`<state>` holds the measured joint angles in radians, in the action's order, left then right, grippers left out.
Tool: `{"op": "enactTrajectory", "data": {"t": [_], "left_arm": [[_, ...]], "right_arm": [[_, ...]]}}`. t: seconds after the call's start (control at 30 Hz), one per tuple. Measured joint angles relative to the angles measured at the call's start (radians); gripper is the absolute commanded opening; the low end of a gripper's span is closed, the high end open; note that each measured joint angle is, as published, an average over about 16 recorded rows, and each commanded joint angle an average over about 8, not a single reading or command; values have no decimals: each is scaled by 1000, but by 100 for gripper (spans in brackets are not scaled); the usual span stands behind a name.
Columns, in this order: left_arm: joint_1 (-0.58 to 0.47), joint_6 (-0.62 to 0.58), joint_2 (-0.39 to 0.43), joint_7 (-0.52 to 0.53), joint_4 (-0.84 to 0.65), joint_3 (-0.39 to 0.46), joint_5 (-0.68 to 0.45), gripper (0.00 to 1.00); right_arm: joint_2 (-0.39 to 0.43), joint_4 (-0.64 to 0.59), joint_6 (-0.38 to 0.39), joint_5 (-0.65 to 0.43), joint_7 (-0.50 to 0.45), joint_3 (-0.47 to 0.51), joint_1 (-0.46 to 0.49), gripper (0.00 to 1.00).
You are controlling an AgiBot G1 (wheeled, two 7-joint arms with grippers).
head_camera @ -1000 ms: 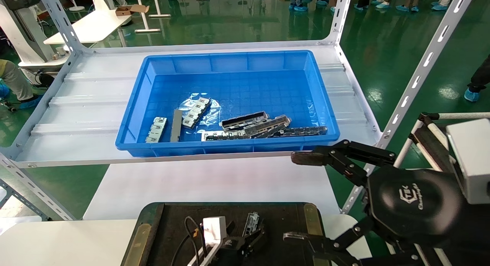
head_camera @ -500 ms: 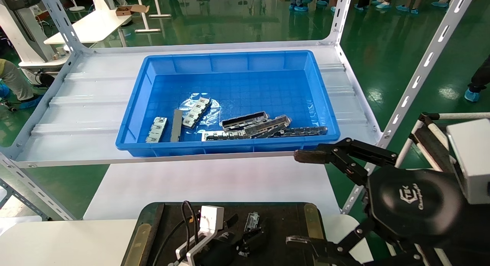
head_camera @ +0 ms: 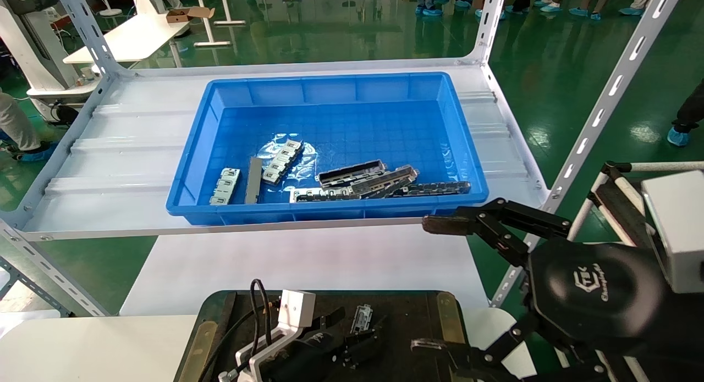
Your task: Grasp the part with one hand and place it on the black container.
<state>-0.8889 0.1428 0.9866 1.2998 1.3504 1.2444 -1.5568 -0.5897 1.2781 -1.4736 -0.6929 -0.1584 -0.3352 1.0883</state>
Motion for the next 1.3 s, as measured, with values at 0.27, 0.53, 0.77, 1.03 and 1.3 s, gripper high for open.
{"op": "enactTrajectory", "data": {"t": [0.27,0.53,0.77,1.03,1.3], "left_arm": [[-16,0,-21,86,12,28,-69,100],[-35,49,-41,200,16,84,-160,100],[-54,167,-69,348,17,173,-293,100],[-100,381,-127,597,11,330,-527,100],[-226,566,-198,919,0,528,-808,100]], "right_arm": [[0,0,0,0,0,0,0,100],[0,0,0,0,0,0,0,100],[0,0,0,0,0,-1,0,100],[0,0,0,1,0,-1,0,100],[0,0,0,1,0,-1,0,100]]}}
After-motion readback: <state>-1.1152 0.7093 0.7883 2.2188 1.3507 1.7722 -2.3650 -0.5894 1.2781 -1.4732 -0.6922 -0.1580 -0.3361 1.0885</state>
